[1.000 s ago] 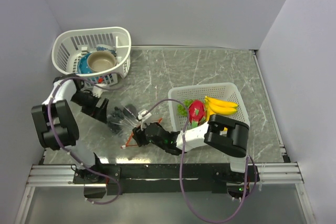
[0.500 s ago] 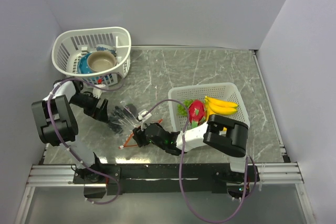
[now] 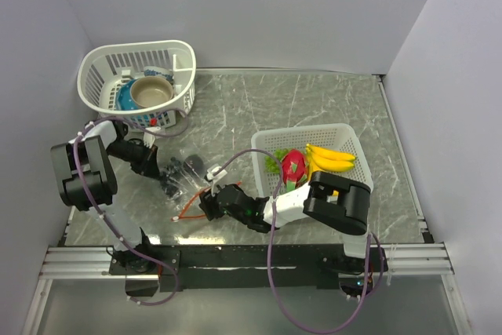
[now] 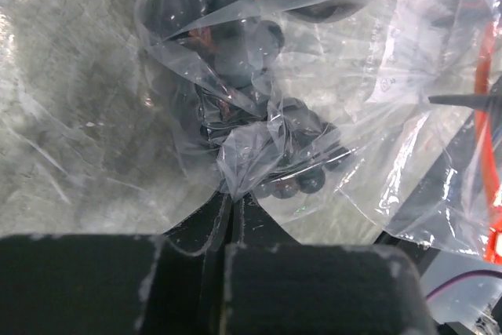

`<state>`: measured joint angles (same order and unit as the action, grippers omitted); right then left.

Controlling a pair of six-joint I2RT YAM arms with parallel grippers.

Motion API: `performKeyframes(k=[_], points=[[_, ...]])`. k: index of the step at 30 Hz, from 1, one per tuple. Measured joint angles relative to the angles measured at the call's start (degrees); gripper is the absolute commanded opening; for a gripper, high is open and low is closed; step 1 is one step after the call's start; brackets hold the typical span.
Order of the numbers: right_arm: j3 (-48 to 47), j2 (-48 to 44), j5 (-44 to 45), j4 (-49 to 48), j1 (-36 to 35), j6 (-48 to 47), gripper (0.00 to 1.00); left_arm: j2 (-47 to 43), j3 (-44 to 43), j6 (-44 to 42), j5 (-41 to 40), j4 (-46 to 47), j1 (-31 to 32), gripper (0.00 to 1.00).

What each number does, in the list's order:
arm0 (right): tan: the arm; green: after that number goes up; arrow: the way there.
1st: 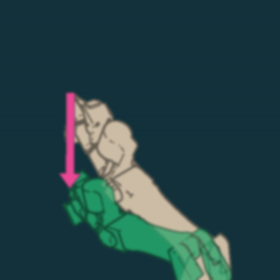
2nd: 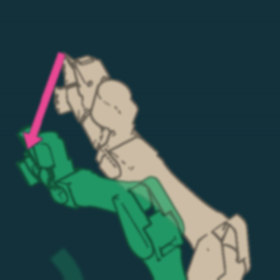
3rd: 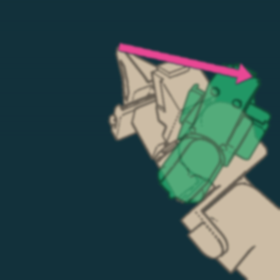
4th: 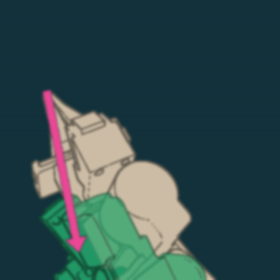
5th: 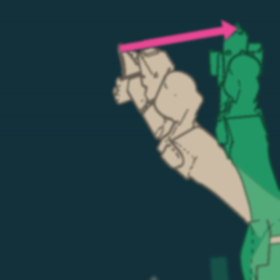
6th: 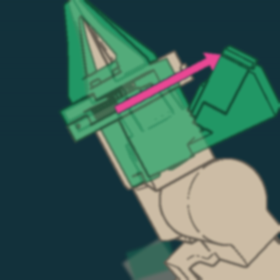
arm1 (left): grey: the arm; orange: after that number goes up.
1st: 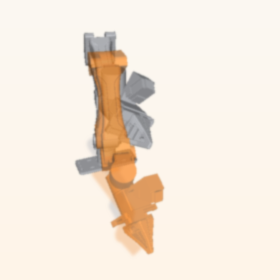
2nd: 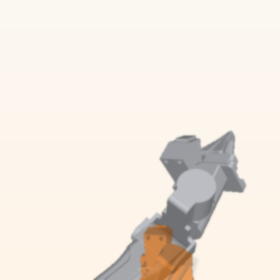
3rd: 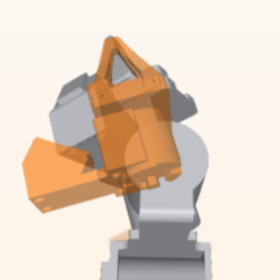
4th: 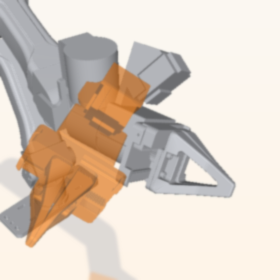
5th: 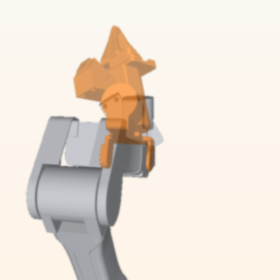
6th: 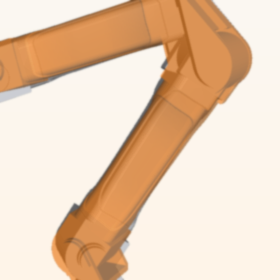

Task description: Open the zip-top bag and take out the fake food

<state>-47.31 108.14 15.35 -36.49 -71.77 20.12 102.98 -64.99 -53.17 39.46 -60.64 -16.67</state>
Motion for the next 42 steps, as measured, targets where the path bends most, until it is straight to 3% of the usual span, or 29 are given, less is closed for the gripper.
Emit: performKeyframes(k=[7,13,17,22,28,37,41,42], points=[[0.2,-0.02,0.02,0.09,0.0,0.0,0.6,-1.64,-2.58,-1.27,0.52,-5.9,0.87,0.01],[0.63,-0.02,0.26,0.11,0.0,-0.02,0.65,-12.94,-8.22,0.07,2.54,-11.76,9.7,0.05],[0.79,-0.04,0.81,0.2,0.0,-0.02,0.74,-21.88,-11.32,3.1,4.09,-13.75,17.55,0.04],[1.2,-0.61,1.86,0.22,0.0,0.02,0.95,-22.73,-10.29,4.39,3.43,-15.23,18.71,0.02],[2.62,-2.03,2.62,0.07,0.0,-0.5,0.93,-19.17,-2.64,5.79,-0.5,-12.98,18.51,0.01],[-1.79,-0.17,2.16,2.58,-0.15,-3.3,0.87,-18.95,-1.99,6.12,-1.84,-11.28,18.51,0.01],[-4.44,2.23,1.46,3.63,-0.48,-4.68,0.79,-18.36,-1.99,6.21,-1.84,-10.4,18.51,0.01],[-4.76,2.78,1.05,3.96,-0.48,-4.76,0.72,-18.14,-1.99,6.36,-1.88,-10.14,18.51,0.01]])
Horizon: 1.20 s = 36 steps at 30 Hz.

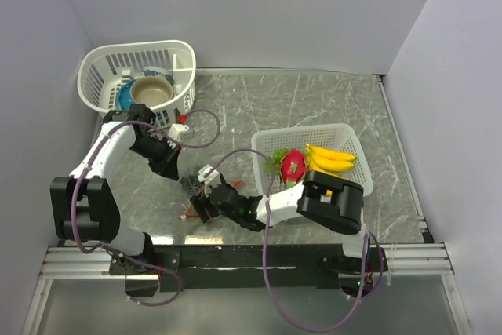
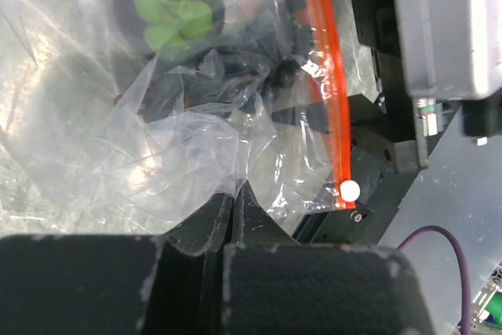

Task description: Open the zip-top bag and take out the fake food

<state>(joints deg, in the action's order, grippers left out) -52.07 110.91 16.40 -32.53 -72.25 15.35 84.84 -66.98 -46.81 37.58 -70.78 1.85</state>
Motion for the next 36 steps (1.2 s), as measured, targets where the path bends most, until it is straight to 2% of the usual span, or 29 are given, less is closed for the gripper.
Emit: performKeyframes(k=[6,9,14,22,31,36], points=[[-0.33,1.44,-0.81,-0.44,0.02,0.85,0.47,0.46,1.2,0.68,-0.46,2.45,0.0,0.01],[0.79,1.18,-1.05,-1.42,0.02,1.84,0.42,1.09,1.97,1.49,-1.07,3.87,0.0,0.01],[7.39,-6.62,-1.4,1.36,-0.55,3.43,0.39,4.46,2.05,4.33,-3.48,8.13,-0.74,0.01],[15.82,-28.94,-1.05,7.89,-2.69,4.98,0.39,11.72,1.38,9.62,-7.37,15.3,-6.95,0.01],[22.23,-45.77,0.0,16.41,-2.99,7.76,0.43,11.39,1.86,10.67,-9.11,18.14,-7.5,0.01],[22.62,-57.9,5.29,22.27,-2.97,7.61,0.43,10.54,2.82,10.64,-9.53,18.21,-7.5,0.01]])
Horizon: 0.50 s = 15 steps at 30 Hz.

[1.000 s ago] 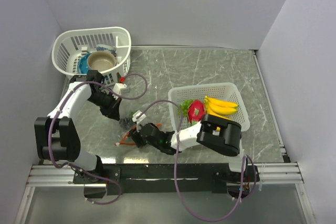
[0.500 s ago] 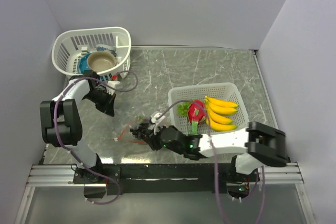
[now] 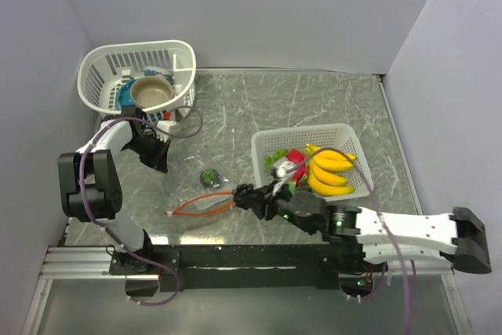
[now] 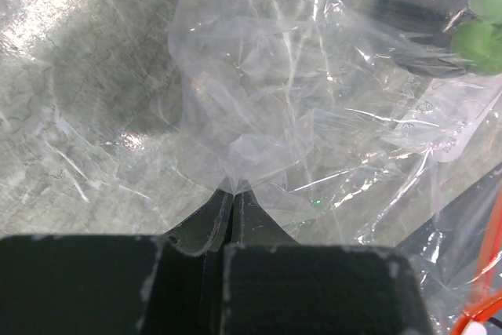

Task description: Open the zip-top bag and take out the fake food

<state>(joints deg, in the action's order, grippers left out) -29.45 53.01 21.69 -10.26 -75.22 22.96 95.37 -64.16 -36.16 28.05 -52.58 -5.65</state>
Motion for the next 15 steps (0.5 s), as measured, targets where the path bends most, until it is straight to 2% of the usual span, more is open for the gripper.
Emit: performKeyframes(k=[3,6,8,10,12,13,14,15], points=[[-0.52,-7.45,4.04,2.82,0.74,-1.36,0.41,-0.2,0.24,0.02,-0.09,-0.02,0.0,0.01],[-1.88,-13.49,9.44,5.92,4.37,-2.69,0.39,-0.44,0.24,0.02,-0.02,-0.02,0.0,0.02],[-2.51,-15.21,12.66,8.02,7.78,-2.62,0.38,-0.68,0.24,0.02,0.07,-0.02,0.0,0.1],[-2.62,-16.09,15.65,10.78,12.24,-1.51,0.39,-0.98,0.24,0.07,0.11,-0.04,0.0,0.11],[-2.69,-15.78,18.38,13.81,15.63,0.11,0.67,-1.18,0.24,0.2,0.15,-0.26,0.0,0.06],[-2.69,-14.97,19.89,15.87,16.98,1.57,0.88,-1.27,0.24,0.2,0.15,-0.42,0.0,0.01],[-2.69,-14.16,20.9,17.38,17.62,3.02,1.0,-1.31,0.24,0.2,0.15,-0.46,0.0,0.01],[-2.69,-13.27,21.75,18.71,18.03,4.26,1.0,-1.38,0.24,0.22,0.15,-0.5,0.0,0.01]])
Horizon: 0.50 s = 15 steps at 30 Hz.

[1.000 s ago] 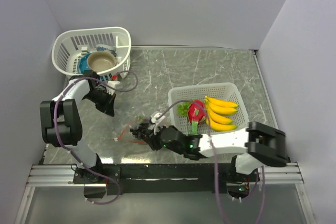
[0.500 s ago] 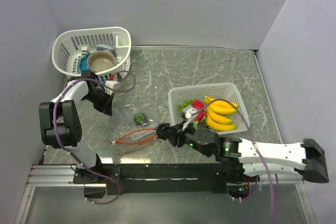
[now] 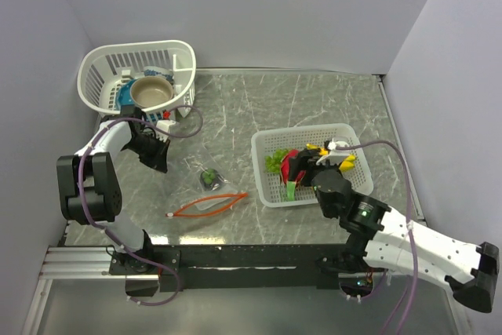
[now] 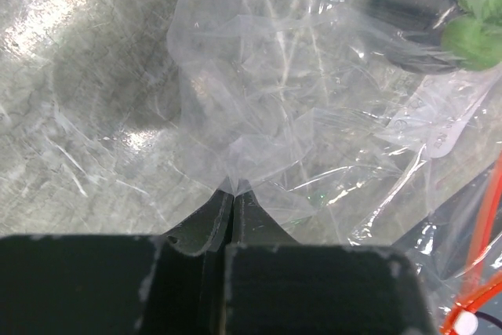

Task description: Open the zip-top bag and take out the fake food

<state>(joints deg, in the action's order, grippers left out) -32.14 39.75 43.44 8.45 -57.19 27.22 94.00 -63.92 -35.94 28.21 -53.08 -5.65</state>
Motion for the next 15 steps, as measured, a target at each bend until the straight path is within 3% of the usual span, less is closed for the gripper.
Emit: performKeyframes(k=[8,14,15], points=[[-1.53,5.2,-1.97,2.93,-0.24,0.28,1.0,-0.11,0.0,-0.24,0.02,-0.76,0.0,0.01],[-8.52,13.7,-5.46,-4.07,-13.49,-6.21,1.0,-0.11,0.0,-0.35,-0.02,-0.96,0.0,0.01],[-9.9,16.48,-6.03,-5.75,-16.0,-7.13,0.96,-0.11,0.0,-0.37,-0.04,-0.96,0.0,0.01]])
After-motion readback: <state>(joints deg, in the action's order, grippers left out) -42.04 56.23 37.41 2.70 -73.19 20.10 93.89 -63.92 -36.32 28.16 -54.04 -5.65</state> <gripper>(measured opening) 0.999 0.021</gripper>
